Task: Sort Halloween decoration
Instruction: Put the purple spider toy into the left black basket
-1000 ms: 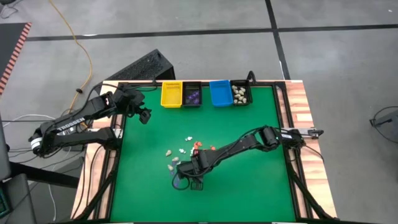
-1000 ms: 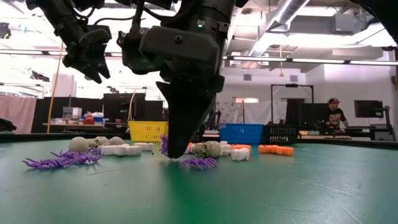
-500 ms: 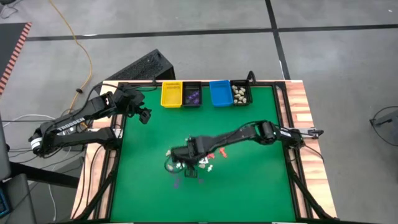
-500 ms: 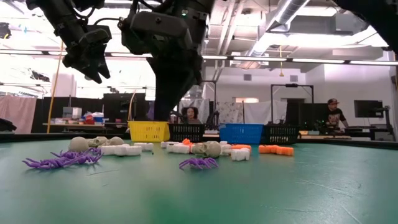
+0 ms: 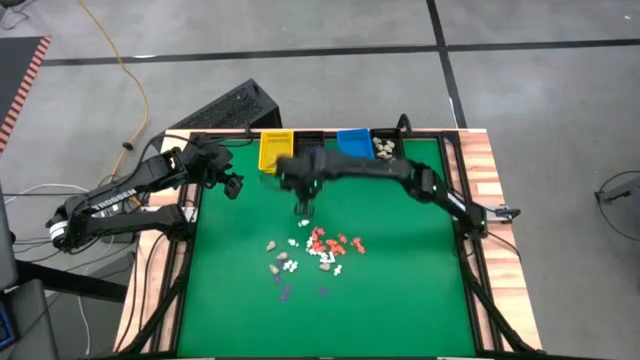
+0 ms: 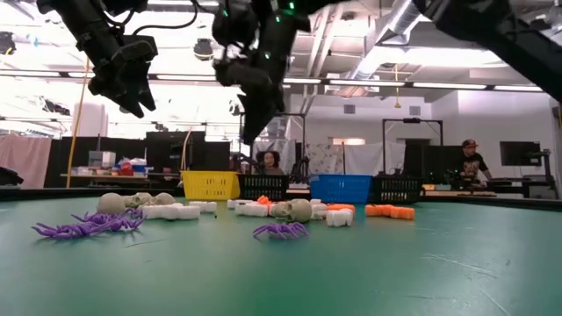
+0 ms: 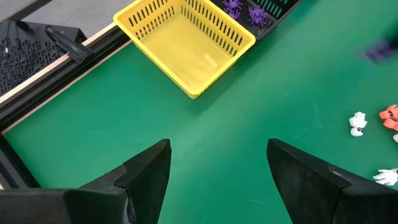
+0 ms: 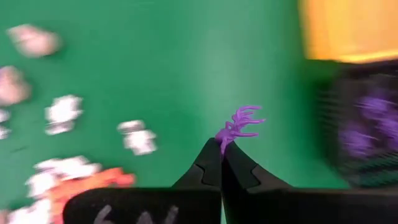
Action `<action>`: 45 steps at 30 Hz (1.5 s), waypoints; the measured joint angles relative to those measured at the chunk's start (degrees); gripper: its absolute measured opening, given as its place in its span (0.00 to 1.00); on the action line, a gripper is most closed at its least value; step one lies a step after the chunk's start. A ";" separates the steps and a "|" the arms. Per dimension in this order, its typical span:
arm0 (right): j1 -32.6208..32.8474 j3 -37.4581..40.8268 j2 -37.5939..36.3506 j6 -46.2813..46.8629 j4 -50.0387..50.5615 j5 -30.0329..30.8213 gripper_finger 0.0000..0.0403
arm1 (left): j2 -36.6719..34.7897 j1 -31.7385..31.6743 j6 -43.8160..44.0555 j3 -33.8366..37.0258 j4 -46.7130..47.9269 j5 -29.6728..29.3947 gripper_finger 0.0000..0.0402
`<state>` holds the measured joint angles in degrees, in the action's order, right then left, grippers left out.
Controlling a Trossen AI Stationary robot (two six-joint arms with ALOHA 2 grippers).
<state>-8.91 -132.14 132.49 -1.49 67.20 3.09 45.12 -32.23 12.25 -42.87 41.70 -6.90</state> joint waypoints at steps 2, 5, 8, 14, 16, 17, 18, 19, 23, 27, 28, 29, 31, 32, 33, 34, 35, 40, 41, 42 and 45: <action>-3.11 -0.55 0.00 -0.51 -0.11 0.00 0.04 | 0.00 0.00 0.00 0.00 0.01 -0.01 0.64; -7.33 -0.78 0.00 -0.36 -1.46 0.00 0.04 | 0.00 0.00 0.00 0.02 -0.01 -0.31 0.64; -10.53 -0.79 0.00 0.82 -3.19 0.01 0.10 | 0.00 0.00 0.61 0.01 0.02 -1.11 0.64; -13.89 -0.79 0.00 1.01 -5.08 -0.06 0.30 | 0.00 0.00 0.46 0.00 0.00 -1.42 0.64; -14.25 -0.79 0.00 1.07 -4.88 -0.31 0.37 | 0.00 0.00 0.46 0.00 0.02 -1.50 0.64; -14.30 -0.79 0.00 1.51 -4.61 -0.69 0.40 | 0.00 0.00 0.46 0.00 0.00 -1.51 0.64; -14.27 -0.79 0.00 2.35 -4.18 -1.49 0.43 | 0.00 0.00 0.46 0.00 0.02 -1.51 0.64; -14.15 -0.79 0.00 3.51 -3.73 -3.03 0.45 | 0.00 0.00 0.46 0.00 0.02 -1.51 0.64; -12.51 -0.79 0.00 5.63 -1.14 -19.85 0.49 | 0.00 0.00 0.44 0.00 0.02 -1.49 0.64; -6.86 -0.79 0.00 5.91 2.23 -30.71 0.48 | 0.00 0.00 -0.38 0.00 0.03 -1.49 0.64; -4.91 -0.79 0.00 5.72 3.05 -31.45 0.48 | 0.00 0.00 -0.42 0.00 0.02 -1.49 0.64; -2.77 -0.79 0.00 5.72 3.66 -31.73 0.47 | 0.00 0.00 -0.42 0.00 0.04 -1.49 0.64; 1.67 -0.79 -0.02 5.56 4.77 -31.75 0.46 | 0.00 0.00 -0.44 0.00 0.02 -1.49 0.64; 4.00 -0.79 -0.06 5.55 5.46 -31.74 0.46 | 0.00 0.00 -0.44 0.00 0.04 -1.49 0.64; 6.40 -0.77 -0.07 5.56 6.06 -31.72 0.46 | 0.00 0.00 -0.44 0.00 0.04 -1.49 0.64; 8.73 -0.77 -0.10 5.57 6.45 -31.56 0.46 | 0.00 0.00 -0.44 0.01 0.02 -1.48 0.64; 11.14 -0.77 -0.11 5.59 6.81 -30.96 0.46 | 0.00 0.00 -0.46 0.00 0.04 -1.38 0.64; 21.69 -0.77 -0.11 7.60 6.52 -22.41 0.46 | 0.00 0.00 -0.50 0.00 0.04 -0.90 0.64; 23.42 -0.77 -0.11 8.04 6.51 -20.13 0.46 | 0.00 0.00 -0.51 0.00 0.05 -0.90 0.64; 25.03 -0.77 -0.11 8.63 6.36 -17.45 0.46 | 0.00 0.00 -0.51 0.00 0.06 -0.90 0.64; 28.89 -0.77 0.71 10.62 4.28 -10.89 0.46 | 0.00 0.00 -0.50 0.00 0.06 -0.88 0.64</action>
<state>19.99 -132.90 133.19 9.13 71.48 -7.81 45.12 -32.23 11.75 -42.87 41.76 -7.77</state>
